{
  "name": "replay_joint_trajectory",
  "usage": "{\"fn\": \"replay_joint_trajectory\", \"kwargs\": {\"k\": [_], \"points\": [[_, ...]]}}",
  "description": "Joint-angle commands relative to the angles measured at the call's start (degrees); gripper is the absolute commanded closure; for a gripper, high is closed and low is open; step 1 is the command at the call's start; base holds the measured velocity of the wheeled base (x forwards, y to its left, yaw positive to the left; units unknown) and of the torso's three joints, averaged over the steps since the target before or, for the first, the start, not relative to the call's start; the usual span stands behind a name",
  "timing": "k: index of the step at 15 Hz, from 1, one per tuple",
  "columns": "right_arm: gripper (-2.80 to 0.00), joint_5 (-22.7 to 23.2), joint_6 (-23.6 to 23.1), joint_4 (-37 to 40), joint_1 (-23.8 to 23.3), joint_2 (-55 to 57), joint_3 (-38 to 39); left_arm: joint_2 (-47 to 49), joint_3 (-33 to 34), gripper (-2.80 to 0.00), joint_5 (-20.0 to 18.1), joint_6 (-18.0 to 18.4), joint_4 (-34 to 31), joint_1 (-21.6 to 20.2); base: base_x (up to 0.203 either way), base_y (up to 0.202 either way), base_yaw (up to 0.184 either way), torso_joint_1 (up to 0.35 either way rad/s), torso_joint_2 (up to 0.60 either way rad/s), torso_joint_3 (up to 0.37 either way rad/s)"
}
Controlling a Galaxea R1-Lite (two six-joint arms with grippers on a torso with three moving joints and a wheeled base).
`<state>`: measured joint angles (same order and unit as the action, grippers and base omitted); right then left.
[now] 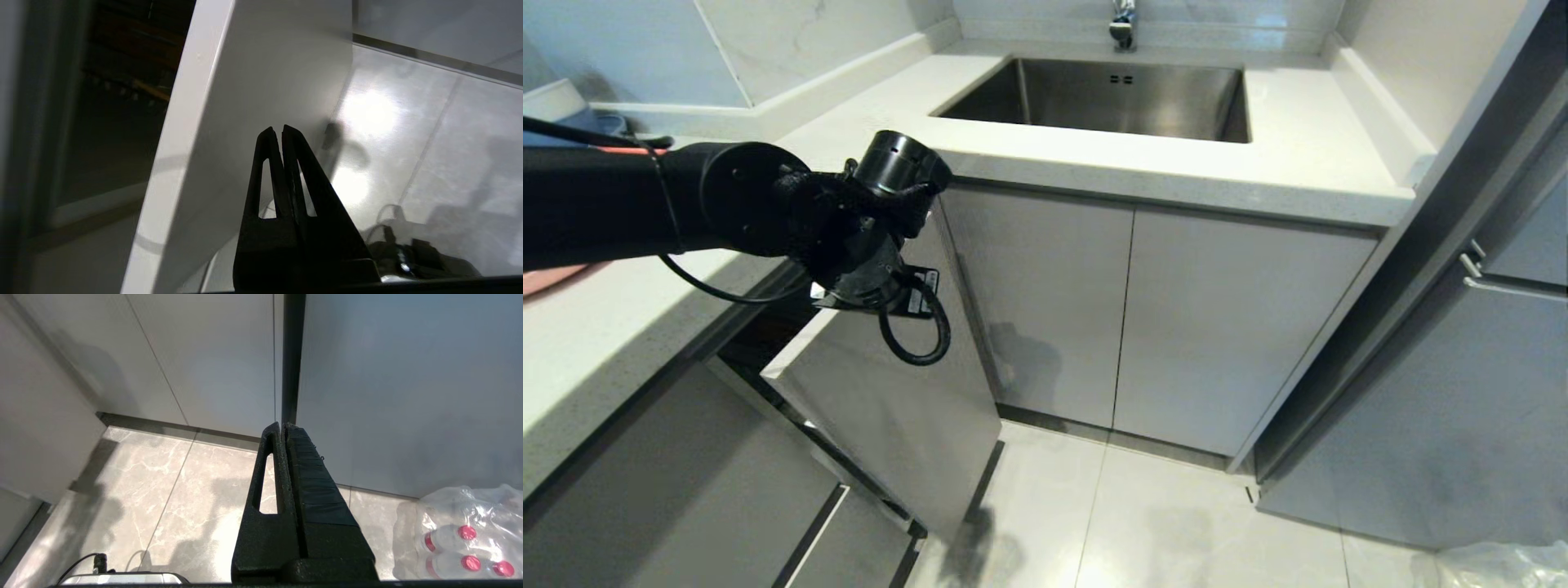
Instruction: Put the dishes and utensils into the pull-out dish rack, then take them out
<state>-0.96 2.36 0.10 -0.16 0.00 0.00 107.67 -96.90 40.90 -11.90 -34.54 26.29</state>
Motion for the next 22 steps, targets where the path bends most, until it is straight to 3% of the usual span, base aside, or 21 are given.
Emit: {"fn": "replay_joint_trajectory", "kwargs": {"k": [1,7,10,17,19,22], "points": [[0.00,0.0,0.0,0.0,0.0,0.0,0.1,-0.3,-0.3,0.00,1.0,0.2,-0.2,-2.4,0.000,0.000,0.000,0.000,0.00,0.000],[0.00,0.0,0.0,0.0,0.0,0.0,0.1,-1.0,-0.3,0.00,1.7,1.0,-0.1,-2.1,0.000,0.000,0.000,0.000,0.00,0.000],[0.00,0.0,0.0,0.0,0.0,0.0,0.1,-5.1,-0.3,0.00,-1.0,0.9,0.1,-1.2,0.000,0.000,0.000,0.000,0.00,0.000],[0.00,0.0,0.0,0.0,0.0,0.0,0.1,-29.0,2.0,0.00,-14.7,1.9,0.2,-3.9,0.000,0.000,0.000,0.000,0.00,0.000],[0.00,0.0,0.0,0.0,0.0,0.0,0.1,-37.9,4.3,0.00,-19.4,3.2,0.5,-8.1,0.000,0.000,0.000,0.000,0.00,0.000],[0.00,0.0,0.0,0.0,0.0,0.0,0.1,-52.0,10.8,0.00,-31.9,5.2,1.1,-17.7,0.000,0.000,0.000,0.000,0.00,0.000]]}}
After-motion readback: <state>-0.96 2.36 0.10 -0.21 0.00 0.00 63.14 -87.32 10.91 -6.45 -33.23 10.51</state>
